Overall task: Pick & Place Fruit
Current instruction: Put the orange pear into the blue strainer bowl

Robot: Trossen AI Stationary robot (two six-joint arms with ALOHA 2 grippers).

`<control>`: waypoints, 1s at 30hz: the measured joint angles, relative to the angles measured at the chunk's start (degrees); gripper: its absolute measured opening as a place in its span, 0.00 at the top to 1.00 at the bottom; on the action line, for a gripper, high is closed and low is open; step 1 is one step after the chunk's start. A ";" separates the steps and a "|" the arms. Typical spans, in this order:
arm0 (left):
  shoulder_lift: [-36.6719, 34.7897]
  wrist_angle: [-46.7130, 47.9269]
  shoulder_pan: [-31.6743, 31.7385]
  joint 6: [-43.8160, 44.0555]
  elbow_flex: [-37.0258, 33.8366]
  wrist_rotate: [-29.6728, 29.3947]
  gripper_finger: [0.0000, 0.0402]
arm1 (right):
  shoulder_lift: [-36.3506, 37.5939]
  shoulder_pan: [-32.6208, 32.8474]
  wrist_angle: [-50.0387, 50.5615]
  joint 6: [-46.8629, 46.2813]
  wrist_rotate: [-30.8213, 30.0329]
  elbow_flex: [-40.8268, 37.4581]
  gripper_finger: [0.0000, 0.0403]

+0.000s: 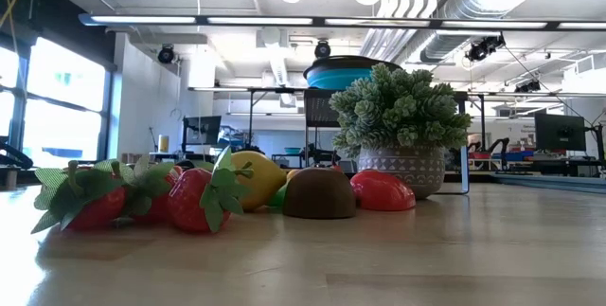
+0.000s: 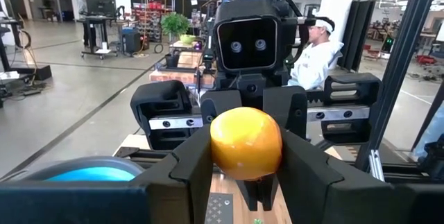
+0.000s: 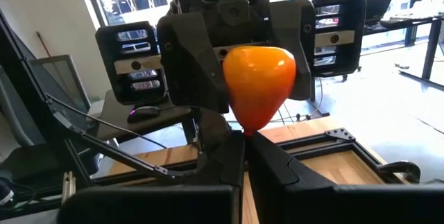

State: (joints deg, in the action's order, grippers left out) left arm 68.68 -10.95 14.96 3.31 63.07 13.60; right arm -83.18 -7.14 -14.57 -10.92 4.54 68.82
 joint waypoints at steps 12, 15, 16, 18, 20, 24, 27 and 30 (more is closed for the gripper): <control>-0.01 0.87 0.01 3.41 0.00 -1.61 0.59 | 0.00 0.02 0.39 0.00 0.28 0.00 0.99; 0.00 0.81 0.02 3.24 0.00 -1.79 0.50 | 0.02 0.02 0.40 0.00 0.44 0.00 0.99; 0.00 0.77 0.02 3.08 0.00 -1.79 0.48 | 0.02 0.02 0.43 0.00 0.44 0.00 0.99; 0.00 0.73 0.02 2.99 0.00 -1.77 0.43 | 0.02 0.02 0.44 0.00 0.44 0.00 0.99; 0.00 0.45 0.02 2.97 0.00 -1.79 0.40 | 0.02 0.02 0.46 0.02 0.41 0.00 0.99; 0.00 0.42 0.03 2.97 0.00 -1.79 0.38 | 0.33 -0.24 0.86 0.07 -1.51 0.00 0.99; 0.00 -0.44 0.03 2.97 0.00 -1.79 0.38 | 1.09 -0.88 1.36 0.11 -2.94 0.02 0.99; 0.00 -2.38 0.02 2.96 0.00 -1.77 0.38 | 2.50 -2.04 4.35 0.13 -4.63 0.02 0.99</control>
State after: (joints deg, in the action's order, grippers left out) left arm 68.69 -13.33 14.98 6.27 63.07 11.84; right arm -80.68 -9.17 -10.22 -10.79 -0.09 68.84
